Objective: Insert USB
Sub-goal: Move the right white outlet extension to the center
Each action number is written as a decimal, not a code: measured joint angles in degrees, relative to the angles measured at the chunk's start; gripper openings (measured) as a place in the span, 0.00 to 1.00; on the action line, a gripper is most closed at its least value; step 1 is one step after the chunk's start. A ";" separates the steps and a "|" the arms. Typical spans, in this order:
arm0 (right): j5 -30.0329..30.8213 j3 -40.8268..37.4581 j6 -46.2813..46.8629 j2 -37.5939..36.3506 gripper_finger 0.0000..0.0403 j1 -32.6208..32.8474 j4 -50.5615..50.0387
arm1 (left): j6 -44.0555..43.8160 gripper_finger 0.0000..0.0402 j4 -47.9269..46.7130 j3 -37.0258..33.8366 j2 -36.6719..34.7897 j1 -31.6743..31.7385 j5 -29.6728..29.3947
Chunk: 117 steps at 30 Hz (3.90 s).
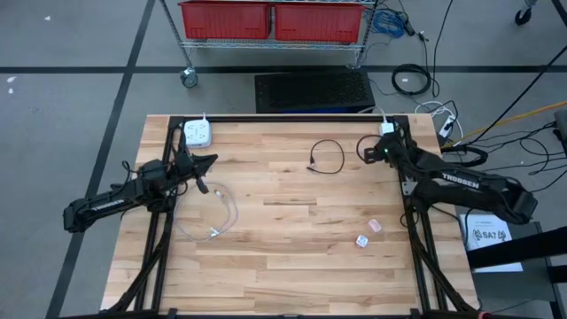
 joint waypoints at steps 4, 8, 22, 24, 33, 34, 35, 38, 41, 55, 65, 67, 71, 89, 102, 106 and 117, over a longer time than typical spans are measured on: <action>1.43 0.00 1.58 2.72 0.56 -3.02 0.06 | 0.00 0.04 0.00 0.02 0.02 0.00 0.00; 3.28 0.00 0.14 5.53 0.63 -6.68 2.60 | 0.00 0.04 0.00 0.02 0.01 0.00 0.00; -4.00 0.00 -2.75 19.28 0.63 -14.05 10.89 | 0.00 0.04 0.00 0.02 0.00 -0.02 0.00; -4.19 0.49 -1.93 20.81 0.63 -13.73 10.88 | 0.00 0.04 0.00 0.00 0.00 -0.01 0.00; -4.78 2.60 3.88 23.14 0.51 -8.41 10.82 | 0.00 0.04 0.00 0.00 0.02 -0.02 0.00; -4.68 2.62 4.60 23.30 0.51 -7.57 10.84 | 0.01 0.04 0.00 0.01 0.00 0.00 0.00; -4.77 2.66 5.47 23.41 0.51 -6.77 10.86 | 0.01 0.04 0.00 0.02 0.00 0.00 0.00; -5.17 2.73 8.78 23.49 0.51 -3.77 10.93 | 0.00 0.04 0.00 0.01 0.00 -0.01 0.00; -5.45 2.73 12.06 23.49 0.51 -0.13 11.06 | 0.00 0.04 0.00 0.02 0.00 0.00 0.00; -7.81 11.18 26.73 23.66 0.51 15.33 1.53 | 0.00 0.04 0.00 0.00 0.00 -0.01 0.00; -6.71 11.59 39.69 30.29 0.51 26.17 2.12 | 0.02 0.04 0.00 0.00 0.00 0.00 0.00; -5.29 11.82 42.74 32.37 0.51 28.83 3.73 | 0.00 0.04 0.00 0.02 0.00 -0.02 0.00; -5.26 13.88 47.88 36.02 0.52 33.99 5.67 | 0.01 0.04 0.00 0.01 0.01 0.00 0.00; 1.26 35.26 49.06 43.02 0.52 34.68 -32.68 | 0.01 0.04 0.00 0.00 0.00 -0.02 0.00; 1.54 33.06 34.85 43.27 0.52 28.24 -22.33 | 0.00 0.04 0.00 0.02 0.01 -0.02 0.00; 0.17 30.06 32.19 43.27 0.52 26.91 -17.62 | 0.00 0.04 0.00 0.00 0.00 0.00 0.00; -3.32 26.85 29.85 46.87 0.52 25.71 -6.14 | 0.01 0.04 0.03 0.02 0.02 0.00 0.00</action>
